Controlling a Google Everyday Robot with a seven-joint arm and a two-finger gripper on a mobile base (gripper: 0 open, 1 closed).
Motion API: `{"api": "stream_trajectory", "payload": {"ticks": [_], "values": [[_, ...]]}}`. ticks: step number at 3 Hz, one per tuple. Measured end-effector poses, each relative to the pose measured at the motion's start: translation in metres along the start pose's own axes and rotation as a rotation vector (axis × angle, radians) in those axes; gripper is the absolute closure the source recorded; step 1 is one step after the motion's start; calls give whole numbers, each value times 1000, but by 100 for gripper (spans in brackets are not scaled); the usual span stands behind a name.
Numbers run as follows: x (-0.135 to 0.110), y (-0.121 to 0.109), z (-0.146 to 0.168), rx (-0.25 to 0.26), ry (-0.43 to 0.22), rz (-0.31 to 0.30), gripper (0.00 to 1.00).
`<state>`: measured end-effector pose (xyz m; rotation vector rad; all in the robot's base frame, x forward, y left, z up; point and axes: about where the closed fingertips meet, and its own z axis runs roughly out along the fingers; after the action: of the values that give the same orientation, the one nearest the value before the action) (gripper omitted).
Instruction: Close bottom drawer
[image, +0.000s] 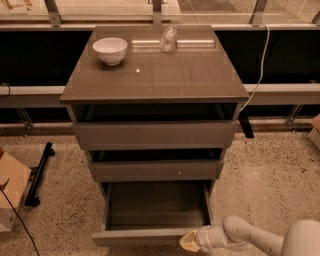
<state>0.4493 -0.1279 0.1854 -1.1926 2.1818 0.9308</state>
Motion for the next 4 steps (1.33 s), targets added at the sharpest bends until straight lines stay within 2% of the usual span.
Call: {"api": "stream_trajectory", "payload": {"ticks": [1, 2, 3, 4], "values": [[-25, -11, 20, 9, -104, -65, 100], [-56, -31, 31, 4, -182, -132, 100], [-81, -49, 35, -1, -240, -162, 100], [-86, -56, 32, 7, -249, -169, 100]]}}
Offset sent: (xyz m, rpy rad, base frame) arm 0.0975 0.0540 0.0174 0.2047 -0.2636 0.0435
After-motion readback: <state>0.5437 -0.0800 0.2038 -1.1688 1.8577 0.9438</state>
